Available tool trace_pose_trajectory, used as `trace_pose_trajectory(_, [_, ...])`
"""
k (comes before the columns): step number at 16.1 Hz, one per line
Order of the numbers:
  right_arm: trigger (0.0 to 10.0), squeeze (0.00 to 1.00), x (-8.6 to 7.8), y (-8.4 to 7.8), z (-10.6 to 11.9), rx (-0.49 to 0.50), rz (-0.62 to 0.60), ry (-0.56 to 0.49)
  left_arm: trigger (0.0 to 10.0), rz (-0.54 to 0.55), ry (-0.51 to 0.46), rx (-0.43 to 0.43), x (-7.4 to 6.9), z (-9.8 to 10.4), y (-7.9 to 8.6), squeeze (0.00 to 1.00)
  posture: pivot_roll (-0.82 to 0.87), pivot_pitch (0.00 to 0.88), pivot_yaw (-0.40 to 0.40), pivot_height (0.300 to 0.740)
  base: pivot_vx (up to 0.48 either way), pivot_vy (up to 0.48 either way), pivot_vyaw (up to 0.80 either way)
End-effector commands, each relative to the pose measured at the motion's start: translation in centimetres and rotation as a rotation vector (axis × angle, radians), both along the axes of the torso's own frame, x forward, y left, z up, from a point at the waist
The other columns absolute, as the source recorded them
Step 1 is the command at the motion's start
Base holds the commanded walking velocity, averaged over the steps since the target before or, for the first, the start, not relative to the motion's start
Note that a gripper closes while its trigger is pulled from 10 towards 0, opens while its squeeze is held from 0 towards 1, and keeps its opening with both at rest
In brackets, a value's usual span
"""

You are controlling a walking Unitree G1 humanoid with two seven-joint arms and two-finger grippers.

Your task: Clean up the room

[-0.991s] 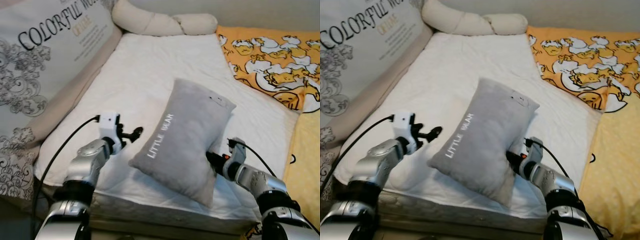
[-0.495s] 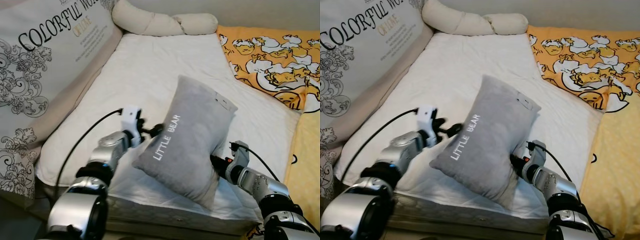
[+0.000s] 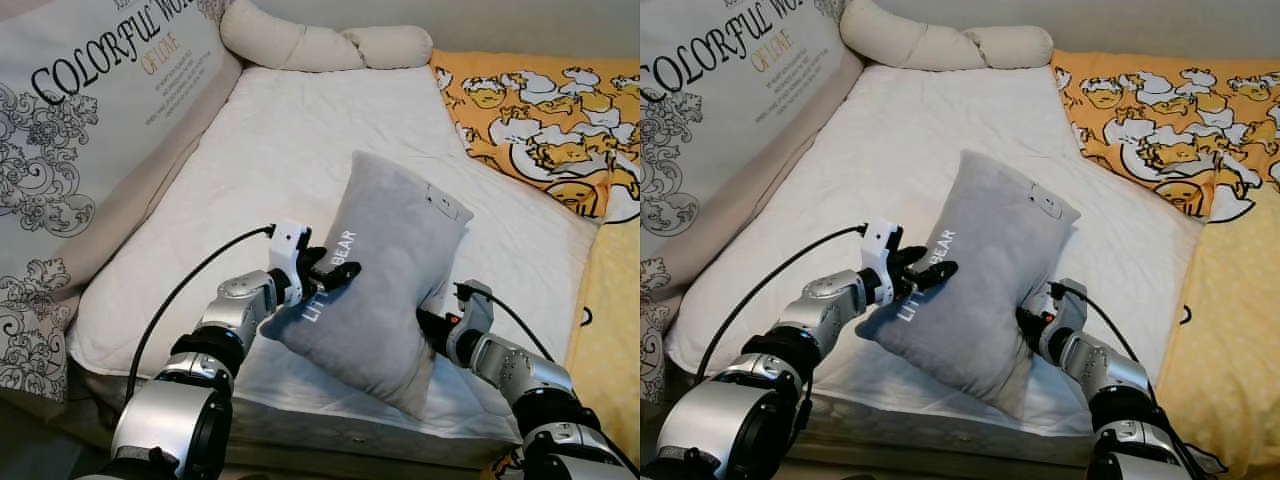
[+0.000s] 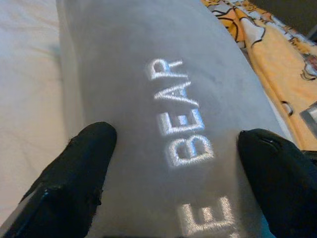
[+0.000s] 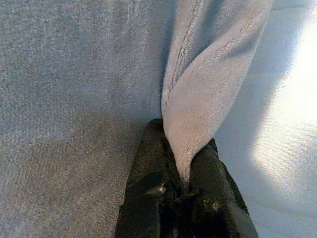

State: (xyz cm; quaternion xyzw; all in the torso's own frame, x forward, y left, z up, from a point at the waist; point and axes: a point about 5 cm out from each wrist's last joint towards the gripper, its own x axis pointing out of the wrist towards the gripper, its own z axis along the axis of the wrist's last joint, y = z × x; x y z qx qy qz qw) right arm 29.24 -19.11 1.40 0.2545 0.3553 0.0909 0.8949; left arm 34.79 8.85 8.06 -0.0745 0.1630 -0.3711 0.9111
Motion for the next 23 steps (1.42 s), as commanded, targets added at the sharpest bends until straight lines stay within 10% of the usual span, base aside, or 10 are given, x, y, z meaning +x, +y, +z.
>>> trace_pose_trajectory(1, [0.0, 0.00, -0.3, 0.4, -0.5, -0.011, 0.013, 0.028, 10.0, 0.008, -0.026, 0.045, 0.0, -0.2, 0.1, 0.00, -0.08, 0.000, 0.063, 0.740, 0.000, 0.000, 0.00])
trace_pose_trajectory(4, [0.0, 0.00, -0.4, 0.5, -0.6, -0.016, 0.015, 0.031, 10.0, 0.085, -0.075, 0.142, 0.4, -0.1, 0.9, 0.18, -0.08, 0.000, 0.063, 0.740, 0.000, 0.000, 0.00])
trace_pose_trajectory(6, [0.0, 0.00, -0.5, 0.5, -0.6, -0.016, 0.015, 0.033, 10.0, 0.065, -0.092, 0.119, 0.5, 0.2, 0.8, 0.95, -0.08, 0.000, 0.064, 0.740, 0.000, 0.000, 0.00])
trace_pose_trajectory(9, [0.0, 0.00, -0.5, 0.7, -0.6, -0.014, 0.017, 0.033, 10.0, 0.075, -0.058, 0.093, 0.5, 0.1, 0.8, 0.89, -0.08, 0.000, 0.064, 0.740, 0.000, 0.000, 0.00])
trace_pose_trajectory(10, [0.0, 0.00, -0.5, 0.7, -0.6, -0.013, 0.017, 0.032, 10.0, 0.102, -0.007, 0.069, 0.5, -0.3, 0.8, 0.32, -0.08, 0.000, 0.067, 0.740, 0.000, 0.000, 0.00])
trace_pose_trajectory(11, [0.0, 0.00, -0.4, 0.8, -0.6, -0.011, 0.017, 0.030, 10.0, 0.148, 0.082, 0.044, 0.3, -1.0, 0.9, 0.00, -0.08, 0.000, 0.068, 0.740, 0.000, 0.000, 0.00])
trace_pose_trajectory(13, [0.0, 0.00, -0.3, 0.8, -0.4, -0.003, 0.022, 0.023, 10.0, 0.155, 0.231, -0.007, -0.6, -2.4, 0.8, 0.00, -0.08, 0.000, 0.069, 0.740, 0.000, 0.000, 0.00])
trace_pose_trajectory(14, [0.0, 0.00, -0.4, 0.8, -0.4, 0.000, 0.028, 0.021, 8.0, 0.154, 0.266, -0.046, -0.8, -2.7, 0.6, 0.00, -0.08, 0.000, 0.069, 0.740, 0.000, 0.000, 0.00])
trace_pose_trajectory(16, [0.0, 0.00, -0.4, 0.8, -0.4, 0.002, 0.031, 0.020, 0.0, 0.134, 0.291, -0.104, -0.9, -2.6, -0.1, 0.00, -0.08, 0.000, 0.069, 0.740, 0.000, 0.000, 0.00])
trace_pose_trajectory(23, [0.0, 0.00, -0.2, 1.1, -0.3, 0.001, 0.041, 0.010, 0.0, 0.057, 0.273, -0.055, -1.4, -2.8, -1.0, 0.00, -0.08, 0.000, 0.066, 0.740, 0.000, 0.000, 0.00])
